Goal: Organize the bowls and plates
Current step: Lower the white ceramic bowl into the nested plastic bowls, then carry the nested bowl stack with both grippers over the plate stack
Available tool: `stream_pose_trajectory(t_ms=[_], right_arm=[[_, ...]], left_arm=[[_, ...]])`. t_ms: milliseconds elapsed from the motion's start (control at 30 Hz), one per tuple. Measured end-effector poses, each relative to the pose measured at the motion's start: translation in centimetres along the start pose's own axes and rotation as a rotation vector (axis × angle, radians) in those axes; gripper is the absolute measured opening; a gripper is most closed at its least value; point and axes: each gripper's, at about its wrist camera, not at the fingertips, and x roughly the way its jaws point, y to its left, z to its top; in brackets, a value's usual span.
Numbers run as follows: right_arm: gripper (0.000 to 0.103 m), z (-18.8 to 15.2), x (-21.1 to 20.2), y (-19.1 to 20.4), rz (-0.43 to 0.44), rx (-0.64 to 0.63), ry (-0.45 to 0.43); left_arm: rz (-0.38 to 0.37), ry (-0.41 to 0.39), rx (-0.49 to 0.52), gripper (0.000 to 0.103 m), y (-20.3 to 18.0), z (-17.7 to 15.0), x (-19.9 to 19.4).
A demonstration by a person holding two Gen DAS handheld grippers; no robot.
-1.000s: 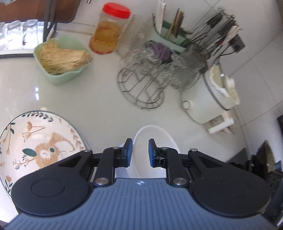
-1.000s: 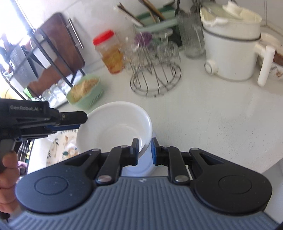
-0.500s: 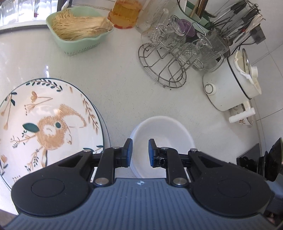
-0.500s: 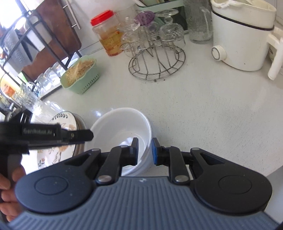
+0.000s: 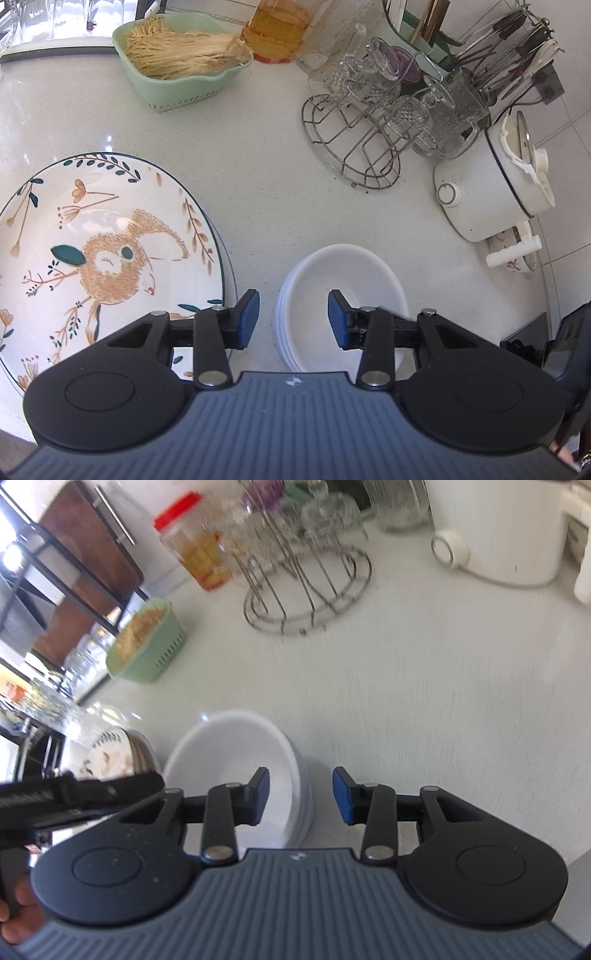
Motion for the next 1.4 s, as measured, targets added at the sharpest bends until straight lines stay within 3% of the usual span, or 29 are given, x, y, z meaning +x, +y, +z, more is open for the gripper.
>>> stream_pose_trajectory(t_ms=[133, 233, 433, 833, 1100, 1267, 1400], right_arm=[[0.029, -0.6, 0.6, -0.4, 0.055, 0.096, 0.043], [0.02, -0.7, 0.8, -0.2, 0.037, 0.092, 0.045], [0.013, -0.8, 0.1, -0.6, 0.006, 0.086, 0.035], [0.013, -2.1, -2.4, -3.3, -0.05, 0.167, 0.006], [0.013, -3.1, -3.0, -3.8, -0.058, 0.197, -0.014], [0.013, -3.6, -3.2, -3.6, -0.054, 0.207, -0.02], [0.013, -4.1, -3.7, -2.8, -0.061, 0.194, -0.028]], left_arm=[[0.001, 0.012, 0.001, 0.046, -0.2, -0.2, 0.1], [0.008, 0.017, 0.013, 0.048, -0.3, -0.3, 0.3], [-0.009, 0.031, 0.034, 0.049, -0.7, -0.9, 0.5], [-0.046, 0.094, 0.153, 0.048, -4.4, -2.4, 2.6], [-0.048, 0.165, 0.189, 0.047, -3.9, -3.2, 4.3], [-0.021, 0.193, 0.222, 0.021, -3.7, -4.1, 5.0], [-0.019, 0.191, 0.228, 0.018, -3.5, -4.5, 4.7]])
